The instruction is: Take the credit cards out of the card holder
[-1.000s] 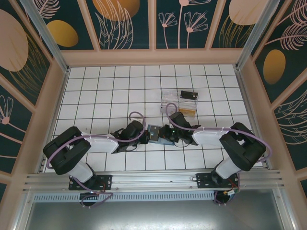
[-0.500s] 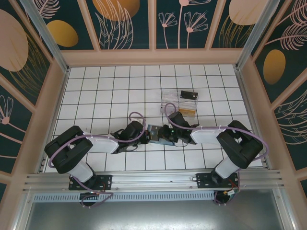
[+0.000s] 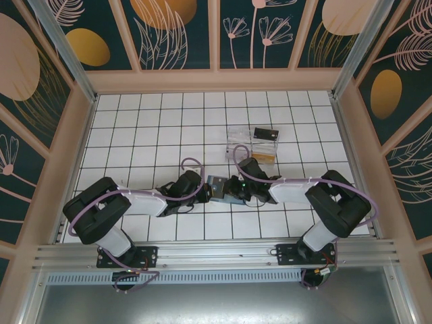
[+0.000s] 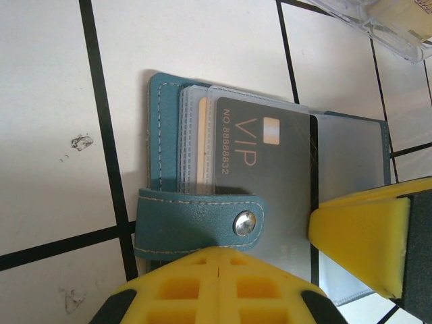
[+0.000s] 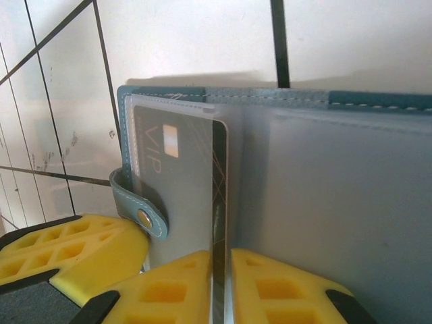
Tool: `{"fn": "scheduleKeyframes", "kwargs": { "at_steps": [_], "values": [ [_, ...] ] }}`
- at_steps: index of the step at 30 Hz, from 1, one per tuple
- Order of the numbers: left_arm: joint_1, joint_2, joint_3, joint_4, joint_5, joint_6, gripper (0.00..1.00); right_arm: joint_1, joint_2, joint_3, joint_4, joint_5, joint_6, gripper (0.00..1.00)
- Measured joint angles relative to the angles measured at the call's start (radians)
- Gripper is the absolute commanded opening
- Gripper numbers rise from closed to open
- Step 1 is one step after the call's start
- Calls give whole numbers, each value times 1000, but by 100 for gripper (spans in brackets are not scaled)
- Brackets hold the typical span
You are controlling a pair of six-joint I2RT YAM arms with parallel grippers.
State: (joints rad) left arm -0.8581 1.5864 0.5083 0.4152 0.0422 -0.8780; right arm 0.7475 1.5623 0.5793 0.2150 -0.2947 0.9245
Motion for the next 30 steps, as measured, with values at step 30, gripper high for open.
{"fn": "scheduleKeyframes", "kwargs": {
  "at_steps": [30],
  "values": [
    [0,12,16,-11,-8,-19,0,-40,-48,-81,64,-31,6,0]
  ]
}}
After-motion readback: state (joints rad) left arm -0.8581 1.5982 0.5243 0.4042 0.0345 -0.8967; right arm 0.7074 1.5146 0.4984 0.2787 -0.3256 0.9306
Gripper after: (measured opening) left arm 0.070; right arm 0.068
